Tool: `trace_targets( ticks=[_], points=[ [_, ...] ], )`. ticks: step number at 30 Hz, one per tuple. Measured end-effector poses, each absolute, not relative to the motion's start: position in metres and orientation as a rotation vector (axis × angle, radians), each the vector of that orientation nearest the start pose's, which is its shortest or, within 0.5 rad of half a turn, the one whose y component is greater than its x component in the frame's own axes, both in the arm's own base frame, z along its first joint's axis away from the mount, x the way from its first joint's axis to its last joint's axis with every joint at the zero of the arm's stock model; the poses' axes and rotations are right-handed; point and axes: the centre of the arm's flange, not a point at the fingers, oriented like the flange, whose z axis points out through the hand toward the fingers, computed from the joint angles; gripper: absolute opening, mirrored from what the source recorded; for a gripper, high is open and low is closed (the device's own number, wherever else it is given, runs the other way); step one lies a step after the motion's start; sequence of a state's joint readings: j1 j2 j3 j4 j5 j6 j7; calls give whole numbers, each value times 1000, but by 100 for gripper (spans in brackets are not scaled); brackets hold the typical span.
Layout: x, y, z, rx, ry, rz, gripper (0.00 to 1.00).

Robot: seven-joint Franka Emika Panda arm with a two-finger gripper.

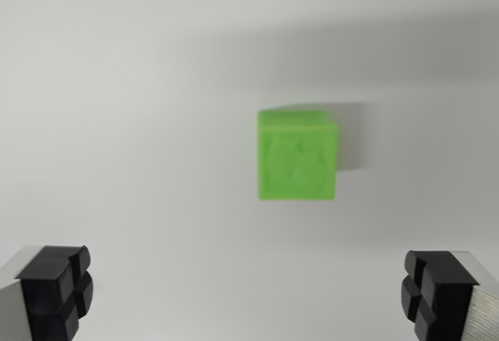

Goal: Stack cube

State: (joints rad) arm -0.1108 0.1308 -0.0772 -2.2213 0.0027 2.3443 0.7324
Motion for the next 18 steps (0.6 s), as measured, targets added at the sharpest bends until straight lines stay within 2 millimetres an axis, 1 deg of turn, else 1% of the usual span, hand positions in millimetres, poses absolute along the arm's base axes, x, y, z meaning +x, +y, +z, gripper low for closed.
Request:
trace_targets(
  ticks=[13,18],
  points=[
    [506,-126,268,-2833,1368,7,100],
    [502,-131,252,-2833,1367,4,100]
  ],
)
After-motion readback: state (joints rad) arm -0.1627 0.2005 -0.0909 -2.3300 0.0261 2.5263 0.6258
